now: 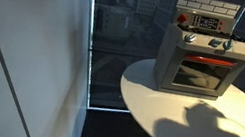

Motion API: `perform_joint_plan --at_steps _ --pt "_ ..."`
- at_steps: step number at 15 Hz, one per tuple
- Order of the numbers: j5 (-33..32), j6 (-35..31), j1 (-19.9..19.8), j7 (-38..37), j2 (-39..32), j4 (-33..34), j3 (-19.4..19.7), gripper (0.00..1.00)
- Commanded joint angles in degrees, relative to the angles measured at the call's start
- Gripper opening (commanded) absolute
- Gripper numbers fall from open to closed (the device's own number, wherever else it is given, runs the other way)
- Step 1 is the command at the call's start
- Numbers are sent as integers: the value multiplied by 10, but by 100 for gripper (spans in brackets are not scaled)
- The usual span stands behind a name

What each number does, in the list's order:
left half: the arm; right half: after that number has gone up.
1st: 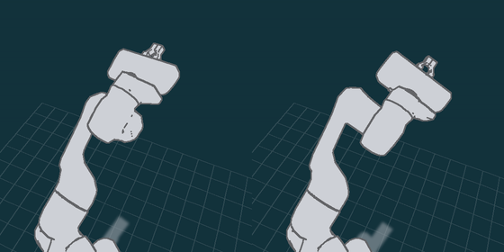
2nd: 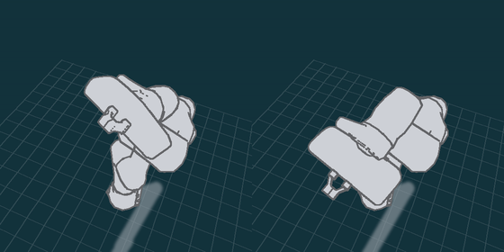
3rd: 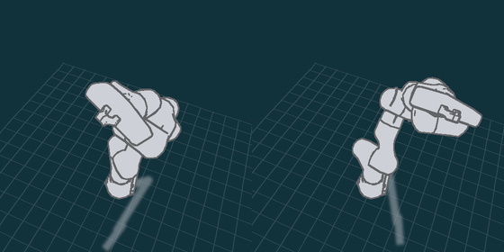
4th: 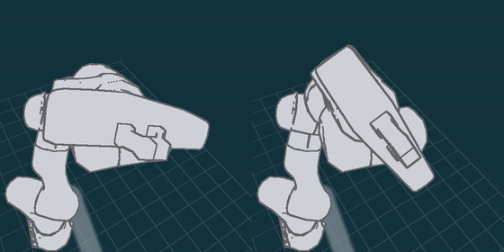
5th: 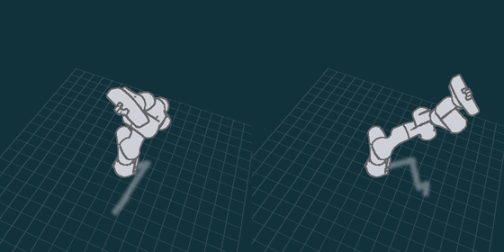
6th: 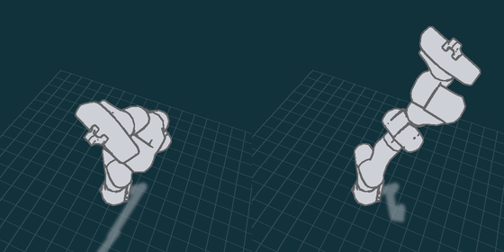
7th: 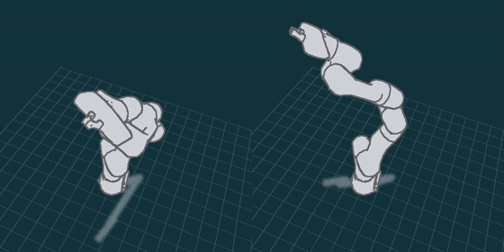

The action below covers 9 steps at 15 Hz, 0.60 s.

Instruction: Turn the knob on the far right to the left

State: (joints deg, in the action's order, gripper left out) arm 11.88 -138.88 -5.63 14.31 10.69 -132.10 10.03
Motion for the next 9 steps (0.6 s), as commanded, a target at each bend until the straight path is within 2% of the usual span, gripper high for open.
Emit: perform_joint_plan --at_steps 1,9 --pt "-36 68 -6 -48 35 5 -10 100" --pt "-70 211 -7 -121 86 18 -29 100"
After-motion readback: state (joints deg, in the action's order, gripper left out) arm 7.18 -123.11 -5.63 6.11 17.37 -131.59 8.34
